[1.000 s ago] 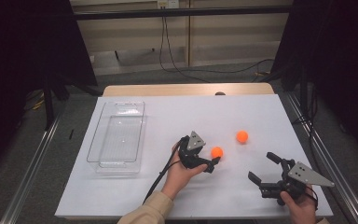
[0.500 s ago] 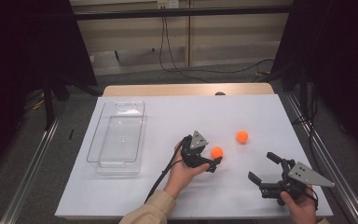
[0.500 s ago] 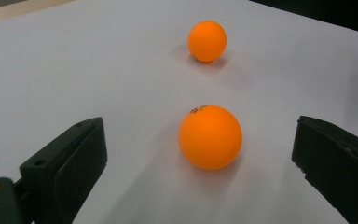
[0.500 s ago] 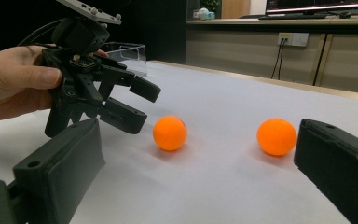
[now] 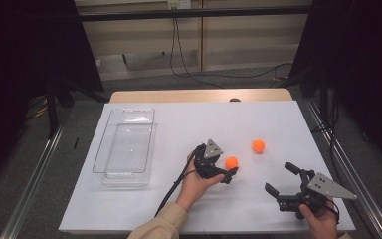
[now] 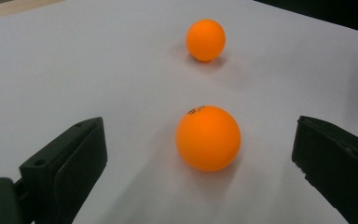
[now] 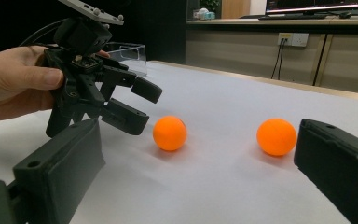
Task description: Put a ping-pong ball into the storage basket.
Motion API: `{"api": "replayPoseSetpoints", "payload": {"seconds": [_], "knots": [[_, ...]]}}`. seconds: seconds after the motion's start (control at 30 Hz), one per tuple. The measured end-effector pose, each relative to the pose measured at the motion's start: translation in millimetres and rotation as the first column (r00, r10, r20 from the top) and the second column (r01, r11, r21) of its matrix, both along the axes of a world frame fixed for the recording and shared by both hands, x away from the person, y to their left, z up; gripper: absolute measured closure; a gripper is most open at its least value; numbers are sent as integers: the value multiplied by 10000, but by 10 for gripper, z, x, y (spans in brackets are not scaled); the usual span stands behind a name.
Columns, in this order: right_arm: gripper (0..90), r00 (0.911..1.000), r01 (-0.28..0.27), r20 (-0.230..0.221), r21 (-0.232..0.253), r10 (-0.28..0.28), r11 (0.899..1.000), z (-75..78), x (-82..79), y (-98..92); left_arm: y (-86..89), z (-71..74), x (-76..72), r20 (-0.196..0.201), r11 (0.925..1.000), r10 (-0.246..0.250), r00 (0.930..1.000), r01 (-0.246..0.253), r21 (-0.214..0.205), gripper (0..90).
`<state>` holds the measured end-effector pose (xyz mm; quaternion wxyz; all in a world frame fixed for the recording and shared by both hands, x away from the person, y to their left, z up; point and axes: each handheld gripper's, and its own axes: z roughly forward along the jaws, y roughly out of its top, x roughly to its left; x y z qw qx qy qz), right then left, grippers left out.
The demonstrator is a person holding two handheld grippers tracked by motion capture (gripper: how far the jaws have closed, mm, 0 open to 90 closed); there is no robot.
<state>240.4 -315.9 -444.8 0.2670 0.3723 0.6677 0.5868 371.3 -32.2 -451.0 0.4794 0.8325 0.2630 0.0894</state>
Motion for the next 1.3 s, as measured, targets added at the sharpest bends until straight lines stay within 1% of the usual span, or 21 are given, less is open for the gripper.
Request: {"api": "replayPoseSetpoints", "payload": {"seconds": [0.33,0.43,0.5,0.63,0.87,1.13,1.3], "knots": [[10,10000,-8,-11,-23,8,10000,-2,0,3,-29,-16,10,-96,10000,-3,10000,3,-39,30],[10,10000,-21,-16,-28,21,10000,-3,0,1,-28,-20,15,-100,10000,-55,9999,55,25,30],[10,10000,-23,-14,-29,23,10000,-4,0,1,-36,-28,12,-216,10000,-26,9998,26,-19,30],[9,10000,-28,-17,-22,28,10000,-2,-1,4,-42,-21,19,-182,10000,-52,9998,53,39,31],[10,10000,-21,-13,-24,21,10000,-2,0,1,-70,-29,38,-256,9999,-51,9997,48,-131,35],[10,10000,-12,-11,-27,12,10000,-2,-1,-1,-65,-35,51,-323,10000,31,9995,-31,-25,37],[10,10000,-9,-17,-26,9,10000,0,-3,0,-66,-41,55,-348,9999,74,9994,-70,111,38]]}}
